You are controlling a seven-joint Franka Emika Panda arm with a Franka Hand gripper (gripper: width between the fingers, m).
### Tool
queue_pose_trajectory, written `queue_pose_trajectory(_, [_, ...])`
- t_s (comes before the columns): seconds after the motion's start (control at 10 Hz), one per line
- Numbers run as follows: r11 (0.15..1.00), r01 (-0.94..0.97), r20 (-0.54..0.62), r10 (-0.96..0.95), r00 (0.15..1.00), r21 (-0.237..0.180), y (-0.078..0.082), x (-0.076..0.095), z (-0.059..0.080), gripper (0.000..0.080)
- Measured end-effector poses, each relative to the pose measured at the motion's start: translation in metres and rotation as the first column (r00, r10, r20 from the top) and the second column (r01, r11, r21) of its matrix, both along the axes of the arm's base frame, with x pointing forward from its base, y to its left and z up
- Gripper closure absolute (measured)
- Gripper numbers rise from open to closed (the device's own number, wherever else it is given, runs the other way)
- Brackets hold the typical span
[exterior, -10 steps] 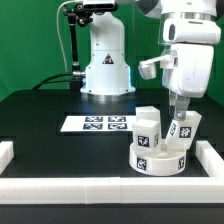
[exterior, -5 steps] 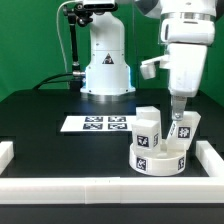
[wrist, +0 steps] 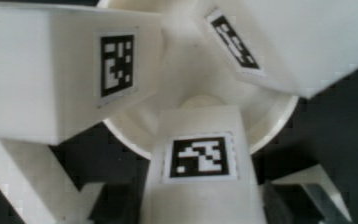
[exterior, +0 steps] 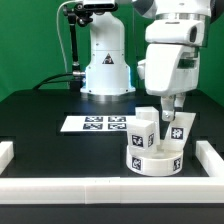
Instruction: Assemble stool
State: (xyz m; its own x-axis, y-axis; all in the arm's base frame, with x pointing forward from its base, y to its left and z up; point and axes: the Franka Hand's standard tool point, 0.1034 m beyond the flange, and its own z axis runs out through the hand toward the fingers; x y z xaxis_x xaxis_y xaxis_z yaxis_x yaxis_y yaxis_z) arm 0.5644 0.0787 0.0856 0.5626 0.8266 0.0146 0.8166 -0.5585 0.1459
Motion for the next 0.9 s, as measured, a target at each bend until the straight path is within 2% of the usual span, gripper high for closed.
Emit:
queue_pose_trajectory(0.1, [0.994,0.11,0.004,-0.11,0.994,0.021,0.0003,-0.0002,-0.0003,0.0462])
queue_pose_trajectory(0.5, [0.924,0.378,0.012,-0.379,0.925,0.061,0.0011,-0.0005,-0.0006,0.0462])
queue_pose_trajectory(0.9, [0.766,0.634,0.002,-0.638,0.77,0.108,0.0024,-0.0009,-0.0008,0.0462])
